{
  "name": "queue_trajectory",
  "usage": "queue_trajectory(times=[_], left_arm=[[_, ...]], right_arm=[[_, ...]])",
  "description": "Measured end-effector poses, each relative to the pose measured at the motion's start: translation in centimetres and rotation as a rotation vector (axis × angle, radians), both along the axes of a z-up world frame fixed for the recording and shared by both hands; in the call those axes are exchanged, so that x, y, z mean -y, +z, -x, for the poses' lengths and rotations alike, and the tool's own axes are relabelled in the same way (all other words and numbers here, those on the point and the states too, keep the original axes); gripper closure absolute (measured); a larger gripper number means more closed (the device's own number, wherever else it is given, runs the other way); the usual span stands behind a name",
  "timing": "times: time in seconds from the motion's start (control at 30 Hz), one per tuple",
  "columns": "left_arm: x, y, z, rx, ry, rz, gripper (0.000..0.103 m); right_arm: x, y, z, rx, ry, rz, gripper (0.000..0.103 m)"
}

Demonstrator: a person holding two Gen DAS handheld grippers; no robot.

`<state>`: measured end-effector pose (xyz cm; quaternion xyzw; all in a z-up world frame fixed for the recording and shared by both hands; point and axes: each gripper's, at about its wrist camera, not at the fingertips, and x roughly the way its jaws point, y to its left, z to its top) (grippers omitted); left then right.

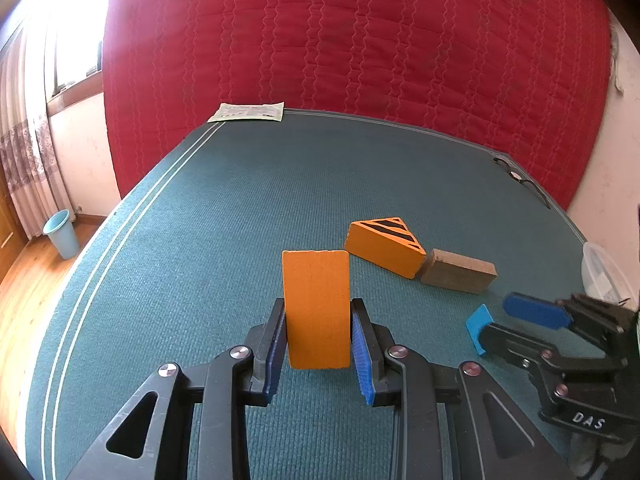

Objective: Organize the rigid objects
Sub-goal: 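Move the right gripper to the blue wedge beside the wood block, then close the right gripper on the blue wedge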

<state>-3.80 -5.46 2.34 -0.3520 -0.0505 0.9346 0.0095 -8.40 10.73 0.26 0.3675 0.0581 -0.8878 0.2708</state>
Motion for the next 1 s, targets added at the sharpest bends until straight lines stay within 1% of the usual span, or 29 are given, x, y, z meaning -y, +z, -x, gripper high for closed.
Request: queue_trajectory(times=[0.17,0.3,0.43,0.53,0.67,0.9,0.97,1.0], left_arm=[[-0.2,0.0,-0.1,0.002,-0.001,0.000,0.071],[-0.4,0.0,-0.1,0.004,0.000,-0.002,0.071],[-0.5,0.1,0.2,0.006,0.003,-0.003,0.071],[-0.6,0.0,0.1,0.005,0.002,-0.001,0.071],[-0.6,0.0,0.0,0.005,0.005,0.002,0.071],[-0.7,0.0,-0.1,0.004,0.007,0.006,0.071],[-0.7,0.1,-0.1,0.004,0.007,0.005,0.071],[-0.7,0.1,-0.1,0.004,0.005,0.004,0.071]], right_arm=[[1.4,0.0,1.2,0.011,0.107,-0.006,0.054],[1.3,-0.6,1.7,0.046,0.137,0.000,0.054],[0.7,-1.1,0.3,0.065,0.161,-0.016,0.054],[0.2,-1.1,-1.2,0.073,0.163,-0.014,0.054],[0.5,-1.2,-2.3,0.067,0.154,-0.023,0.054],[2.0,-1.3,-2.1,0.019,0.065,-0.100,0.054],[2.2,-1.3,-2.3,0.009,0.046,-0.117,0.058],[2.2,-1.3,-2.4,0.002,0.033,-0.129,0.065]])
